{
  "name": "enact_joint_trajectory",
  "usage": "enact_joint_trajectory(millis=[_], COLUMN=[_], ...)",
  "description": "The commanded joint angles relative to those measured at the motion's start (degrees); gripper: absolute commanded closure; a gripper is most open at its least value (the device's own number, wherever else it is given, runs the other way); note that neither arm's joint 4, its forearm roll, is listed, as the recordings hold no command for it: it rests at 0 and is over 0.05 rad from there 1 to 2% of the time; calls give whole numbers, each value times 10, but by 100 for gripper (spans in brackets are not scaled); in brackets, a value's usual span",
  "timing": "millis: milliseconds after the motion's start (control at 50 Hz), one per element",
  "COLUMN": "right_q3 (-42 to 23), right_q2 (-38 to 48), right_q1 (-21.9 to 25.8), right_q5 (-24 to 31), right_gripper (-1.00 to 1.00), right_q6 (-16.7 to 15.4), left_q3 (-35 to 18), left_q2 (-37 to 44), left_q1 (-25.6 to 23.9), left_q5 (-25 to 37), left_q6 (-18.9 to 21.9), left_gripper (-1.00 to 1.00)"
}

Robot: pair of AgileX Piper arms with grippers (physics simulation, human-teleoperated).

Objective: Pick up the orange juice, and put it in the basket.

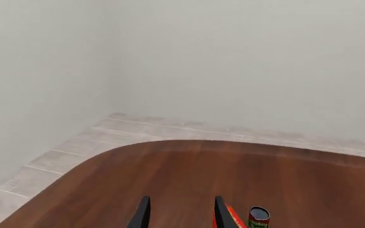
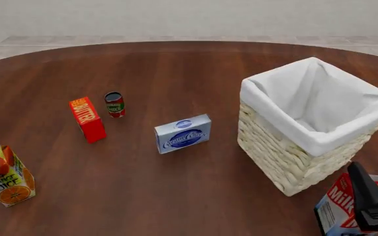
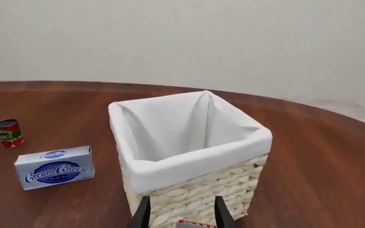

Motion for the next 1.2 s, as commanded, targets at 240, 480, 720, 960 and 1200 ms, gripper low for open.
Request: enact_joint_trajectory(millis=[240, 480, 720, 960, 1200], right_q3=[0, 0, 0, 0, 0], right_q2=[27, 35, 43, 50, 38], right_q1=[6, 12, 18, 22, 27], right_q5=[-28, -30, -32, -36, -19], right_gripper=[-100, -100, -100, -100, -100], right_q6=[-18, -29, -31, -35, -41], left_q3=[-209, -262, -231, -210, -204], left_q2=[249, 367, 443, 454, 446], left_q1=[72, 125, 105, 94, 117], left_q5=[124, 228, 266, 280, 305], left_q6=[-37, 3, -76, -106, -103], left_gripper=[-100, -100, -100, -100, -100])
